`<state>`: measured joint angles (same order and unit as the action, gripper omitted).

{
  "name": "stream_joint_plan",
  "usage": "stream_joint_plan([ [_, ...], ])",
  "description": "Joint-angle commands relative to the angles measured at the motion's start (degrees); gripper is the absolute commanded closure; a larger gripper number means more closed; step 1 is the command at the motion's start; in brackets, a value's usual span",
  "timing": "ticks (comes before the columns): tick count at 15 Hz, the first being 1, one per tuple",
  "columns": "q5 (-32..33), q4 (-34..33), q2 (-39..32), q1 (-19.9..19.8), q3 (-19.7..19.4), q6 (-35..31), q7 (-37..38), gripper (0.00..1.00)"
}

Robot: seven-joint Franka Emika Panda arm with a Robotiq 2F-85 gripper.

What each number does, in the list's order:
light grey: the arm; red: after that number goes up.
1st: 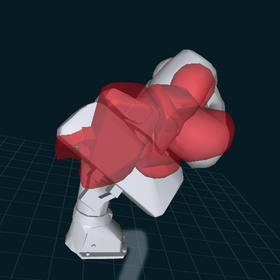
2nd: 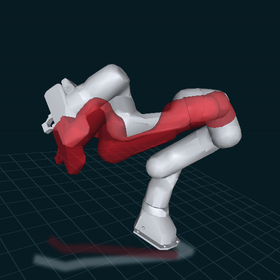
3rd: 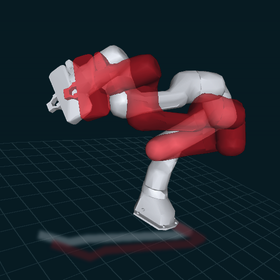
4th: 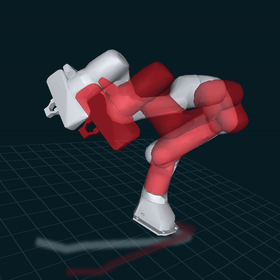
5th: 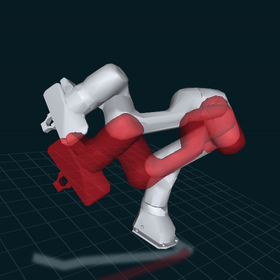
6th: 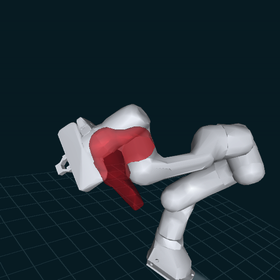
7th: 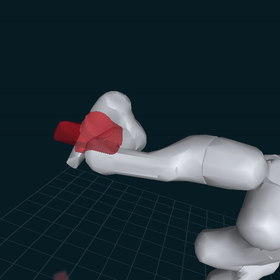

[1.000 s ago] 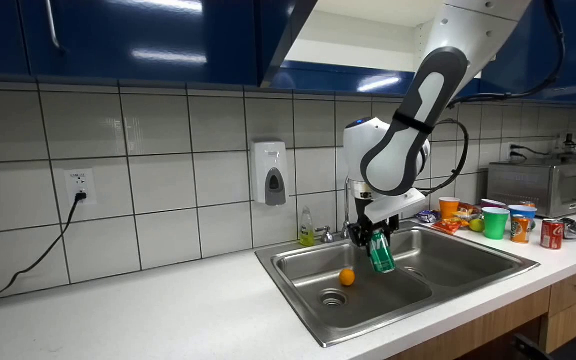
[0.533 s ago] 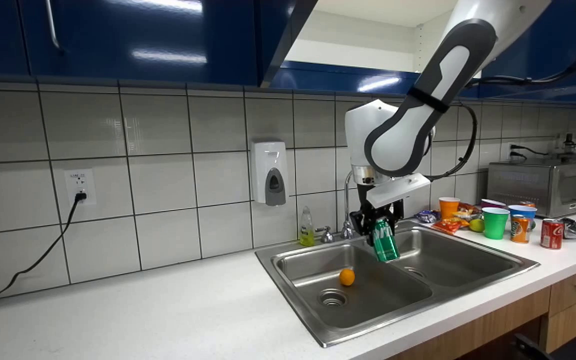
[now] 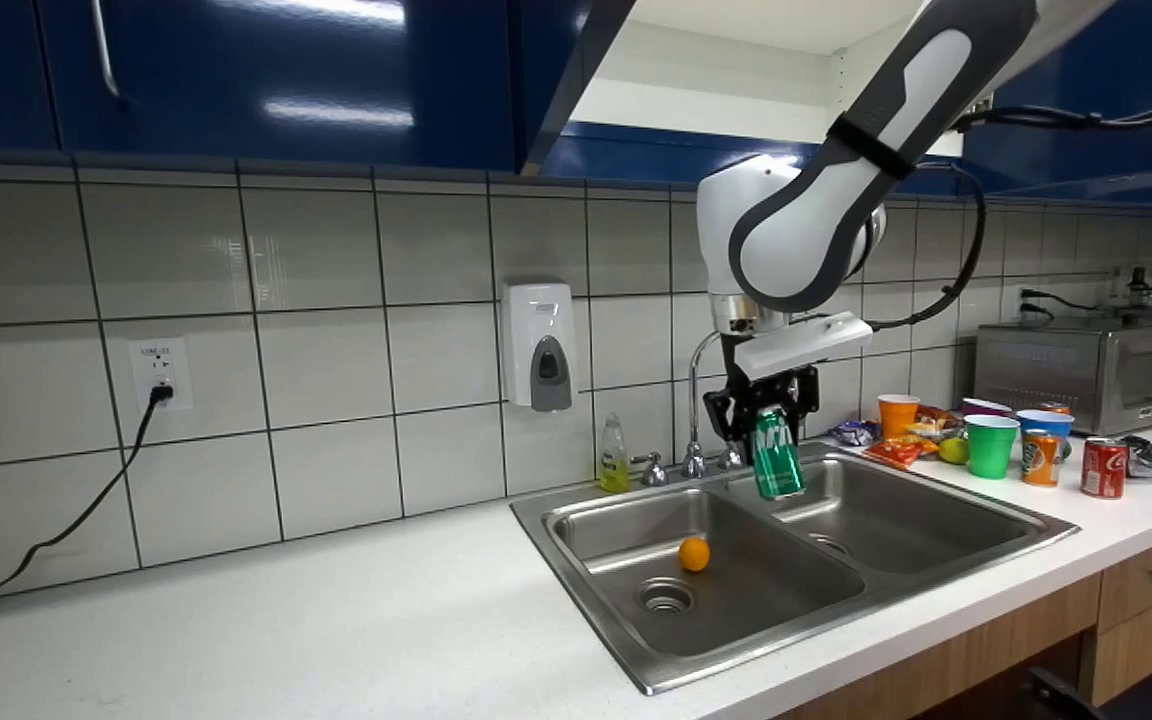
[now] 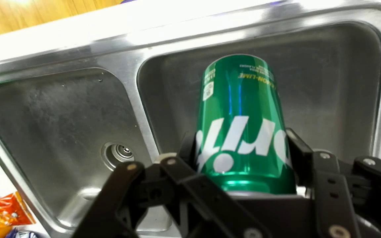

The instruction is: Pick up the can from the sink and put it in the cabinet

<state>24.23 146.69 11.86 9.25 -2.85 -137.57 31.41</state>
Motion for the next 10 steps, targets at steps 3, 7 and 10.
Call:
stream_joint_plan([
  [3, -3.6, 0.9, 6.0, -5.2, 5.7, 3.9, -1.7, 0.60],
  [7, -4.2, 0.6, 8.3, -6.6, 7.2, 5.4, -2.0, 0.60],
  [10, -4.4, 0.6, 9.8, -7.2, 8.0, 6.1, -2.2, 0.60],
])
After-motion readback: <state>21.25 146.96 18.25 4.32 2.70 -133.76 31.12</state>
